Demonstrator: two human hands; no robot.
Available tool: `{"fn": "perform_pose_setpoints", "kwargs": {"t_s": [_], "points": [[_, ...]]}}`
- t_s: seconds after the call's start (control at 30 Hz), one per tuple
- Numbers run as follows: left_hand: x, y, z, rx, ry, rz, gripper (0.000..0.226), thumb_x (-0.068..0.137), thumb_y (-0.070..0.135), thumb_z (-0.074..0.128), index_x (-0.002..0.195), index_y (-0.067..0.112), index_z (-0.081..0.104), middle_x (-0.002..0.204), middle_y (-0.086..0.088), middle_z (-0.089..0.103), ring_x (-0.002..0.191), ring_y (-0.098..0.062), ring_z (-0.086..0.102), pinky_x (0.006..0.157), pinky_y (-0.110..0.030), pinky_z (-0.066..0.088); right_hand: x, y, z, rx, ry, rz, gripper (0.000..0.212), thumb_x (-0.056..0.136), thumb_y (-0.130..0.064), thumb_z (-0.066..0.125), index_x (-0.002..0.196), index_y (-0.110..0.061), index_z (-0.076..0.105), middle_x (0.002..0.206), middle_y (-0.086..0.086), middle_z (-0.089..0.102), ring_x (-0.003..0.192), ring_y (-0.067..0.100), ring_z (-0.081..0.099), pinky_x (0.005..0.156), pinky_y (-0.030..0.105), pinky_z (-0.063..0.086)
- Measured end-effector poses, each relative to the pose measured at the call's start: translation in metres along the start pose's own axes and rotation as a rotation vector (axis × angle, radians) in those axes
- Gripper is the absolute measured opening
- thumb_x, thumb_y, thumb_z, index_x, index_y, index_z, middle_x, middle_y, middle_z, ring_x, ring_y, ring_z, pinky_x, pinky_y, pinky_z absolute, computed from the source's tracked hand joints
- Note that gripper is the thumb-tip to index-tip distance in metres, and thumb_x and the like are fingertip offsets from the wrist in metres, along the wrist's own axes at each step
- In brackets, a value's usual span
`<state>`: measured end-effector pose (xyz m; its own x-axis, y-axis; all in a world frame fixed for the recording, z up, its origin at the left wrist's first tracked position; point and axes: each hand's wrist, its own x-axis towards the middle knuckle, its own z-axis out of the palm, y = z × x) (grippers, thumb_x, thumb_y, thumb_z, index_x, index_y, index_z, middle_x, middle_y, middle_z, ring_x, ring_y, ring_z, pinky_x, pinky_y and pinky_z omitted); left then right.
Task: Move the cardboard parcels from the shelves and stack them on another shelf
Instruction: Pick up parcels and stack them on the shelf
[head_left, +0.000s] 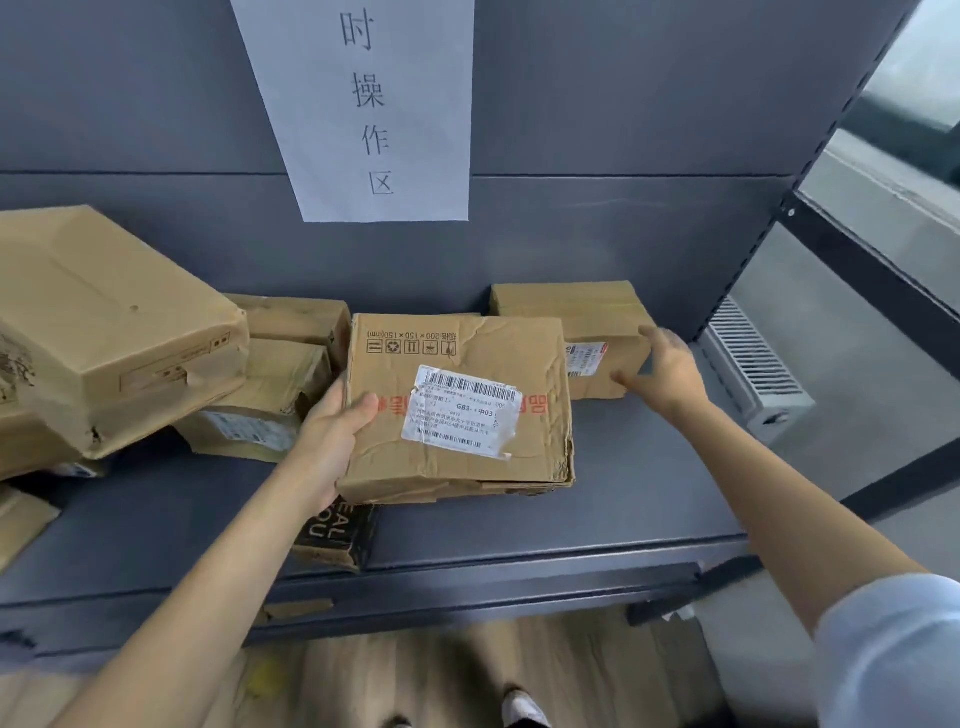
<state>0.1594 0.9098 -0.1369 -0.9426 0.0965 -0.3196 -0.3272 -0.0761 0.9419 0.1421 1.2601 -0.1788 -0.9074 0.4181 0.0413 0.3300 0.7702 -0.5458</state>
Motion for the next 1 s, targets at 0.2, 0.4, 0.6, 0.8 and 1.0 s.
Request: {"fn": "perform_pose_setpoints", "kwargs": {"t_s": [0.2, 0.4, 0.6, 0.8, 1.0], "points": [[-0.010, -0.027, 0.042, -0.025, 0.112, -0.055, 0.033, 0.100, 0.015, 0.042, 0.129, 0.030, 0.047, 0.098, 0.005, 0.065, 0.086, -0.012, 0.061, 0.067, -0.029, 0.049, 0.071, 0.020, -0.007, -0.309, -0.087, -0.190, 0.090, 0.075, -0.039, 0.076, 0.146, -0.010, 0.029, 0.154, 0.016, 0.022, 0.145, 0.031, 0.013, 0.117, 0.044, 0.013], [-0.023, -0.045, 0.066, -0.047, 0.203, -0.133, 0.024, 0.099, 0.017, 0.043, 0.113, 0.035, 0.051, 0.098, 0.003, 0.067, 0.088, -0.016, 0.063, 0.070, -0.033, 0.052, 0.114, 0.017, 0.006, -0.589, -0.271, -0.355, 0.100, 0.071, -0.052, 0.073, 0.148, -0.019, 0.018, 0.156, 0.017, 0.012, 0.146, 0.033, -0.001, 0.118, 0.052, 0.002], [-0.031, -0.057, 0.067, -0.076, 0.257, -0.186, 0.023, 0.099, 0.016, 0.044, 0.104, 0.036, 0.053, 0.089, 0.003, 0.069, 0.078, -0.014, 0.065, 0.057, -0.024, 0.055, 0.124, 0.027, 0.026, -0.663, -0.312, -0.421, 0.108, 0.075, -0.050, 0.071, 0.152, -0.024, 0.001, 0.159, 0.015, 0.004, 0.147, 0.033, 0.001, 0.119, 0.049, 0.005], [-0.036, -0.058, 0.061, -0.101, 0.261, -0.192, 0.024, 0.099, 0.015, 0.043, 0.111, 0.035, 0.049, 0.091, 0.003, 0.070, 0.078, -0.015, 0.066, 0.057, -0.025, 0.056, 0.108, 0.032, 0.023, -0.755, -0.292, -0.462, 0.090, 0.087, -0.050, 0.056, 0.151, -0.014, 0.004, 0.157, 0.019, 0.013, 0.143, 0.037, 0.013, 0.115, 0.050, 0.018], [-0.041, -0.052, 0.052, -0.131, 0.256, -0.159, 0.025, 0.099, 0.015, 0.043, 0.100, 0.038, 0.053, 0.092, 0.002, 0.069, 0.081, -0.016, 0.064, 0.065, -0.031, 0.055, 0.084, 0.027, -0.013, -0.328, -0.276, -0.292, 0.086, 0.082, -0.042, 0.068, 0.149, -0.012, 0.021, 0.143, 0.015, 0.041, 0.124, 0.036, 0.045, 0.095, 0.044, 0.043]]}}
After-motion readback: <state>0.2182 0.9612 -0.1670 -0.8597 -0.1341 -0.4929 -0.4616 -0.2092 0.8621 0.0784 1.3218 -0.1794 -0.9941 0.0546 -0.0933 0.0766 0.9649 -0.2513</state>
